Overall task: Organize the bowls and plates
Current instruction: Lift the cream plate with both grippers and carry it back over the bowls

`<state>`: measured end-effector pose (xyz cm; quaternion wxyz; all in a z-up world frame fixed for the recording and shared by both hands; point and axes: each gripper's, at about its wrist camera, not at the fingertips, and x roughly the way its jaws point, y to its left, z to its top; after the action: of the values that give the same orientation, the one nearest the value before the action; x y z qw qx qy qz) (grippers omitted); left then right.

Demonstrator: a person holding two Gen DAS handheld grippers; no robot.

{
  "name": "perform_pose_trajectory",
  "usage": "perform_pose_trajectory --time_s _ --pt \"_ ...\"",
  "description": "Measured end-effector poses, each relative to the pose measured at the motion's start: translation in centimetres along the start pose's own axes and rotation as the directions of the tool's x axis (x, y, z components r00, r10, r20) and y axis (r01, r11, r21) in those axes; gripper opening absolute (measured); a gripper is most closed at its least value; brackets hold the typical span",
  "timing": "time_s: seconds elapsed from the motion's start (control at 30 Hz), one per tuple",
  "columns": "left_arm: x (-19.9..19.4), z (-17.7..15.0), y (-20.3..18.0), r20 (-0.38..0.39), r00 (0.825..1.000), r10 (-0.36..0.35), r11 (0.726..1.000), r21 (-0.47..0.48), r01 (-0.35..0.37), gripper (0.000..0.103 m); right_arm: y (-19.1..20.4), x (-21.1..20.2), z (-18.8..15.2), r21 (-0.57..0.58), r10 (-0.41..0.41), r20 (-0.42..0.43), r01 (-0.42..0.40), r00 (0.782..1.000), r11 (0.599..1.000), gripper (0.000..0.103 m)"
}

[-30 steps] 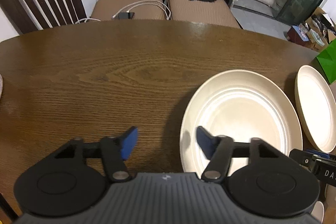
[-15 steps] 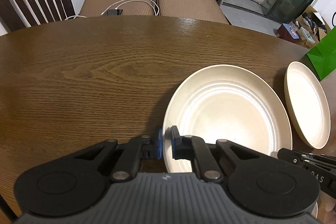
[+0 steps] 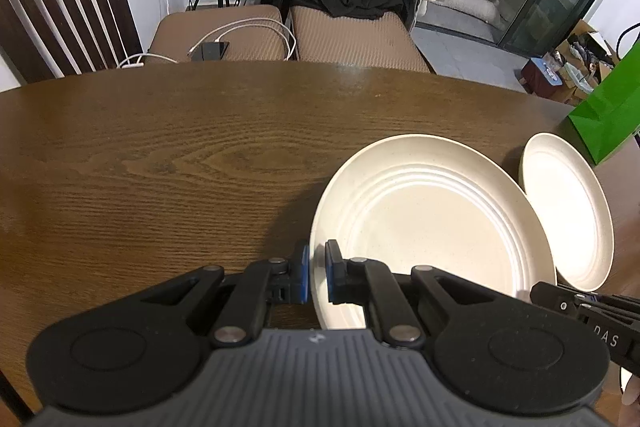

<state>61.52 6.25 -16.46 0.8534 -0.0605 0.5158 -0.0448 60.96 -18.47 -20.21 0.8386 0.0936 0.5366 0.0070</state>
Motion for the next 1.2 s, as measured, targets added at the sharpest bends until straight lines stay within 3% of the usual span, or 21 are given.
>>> perform_pose_trajectory --time_s 0.73,1.2 --pt "-7.3 0.3 -1.8 0.1 0.995 -0.009 1.0 0.015 0.008 0.009 -0.2 -7.4 -0.2 -0.013 0.015 0.095 -0.014 0.995 1.0 0.008" --pt "-12.0 -2.1 -2.4 0.133 0.991 -0.004 1.0 0.018 0.002 0.009 -0.1 -11.3 -1.8 -0.036 0.03 0.114 -0.026 0.993 0.999 0.008"
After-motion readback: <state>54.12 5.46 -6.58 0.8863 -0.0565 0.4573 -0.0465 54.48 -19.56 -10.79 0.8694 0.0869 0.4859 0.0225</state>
